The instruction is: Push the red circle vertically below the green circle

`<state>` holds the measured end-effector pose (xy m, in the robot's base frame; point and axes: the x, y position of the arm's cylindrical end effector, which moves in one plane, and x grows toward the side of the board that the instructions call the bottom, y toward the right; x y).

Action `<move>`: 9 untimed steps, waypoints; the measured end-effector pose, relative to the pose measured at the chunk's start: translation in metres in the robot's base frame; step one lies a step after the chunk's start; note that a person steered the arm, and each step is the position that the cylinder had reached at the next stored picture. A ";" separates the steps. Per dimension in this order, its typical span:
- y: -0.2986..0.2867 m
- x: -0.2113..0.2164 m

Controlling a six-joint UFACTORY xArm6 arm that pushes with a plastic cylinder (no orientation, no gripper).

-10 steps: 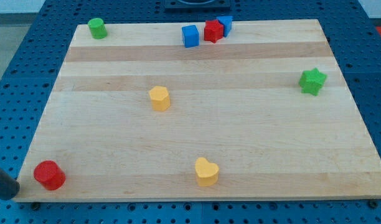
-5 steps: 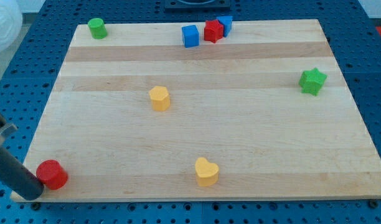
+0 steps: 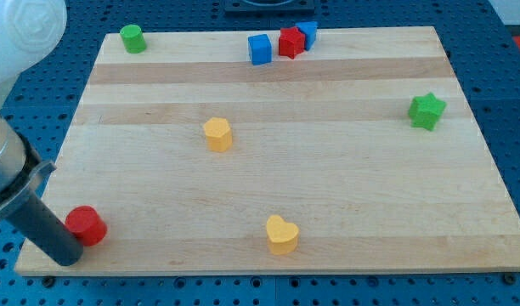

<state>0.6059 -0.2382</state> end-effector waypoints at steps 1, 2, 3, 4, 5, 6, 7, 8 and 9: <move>0.001 -0.014; 0.002 -0.030; 0.008 -0.045; 0.024 -0.051; 0.048 -0.054; 0.062 -0.071; 0.063 -0.086; 0.063 -0.101; 0.061 -0.108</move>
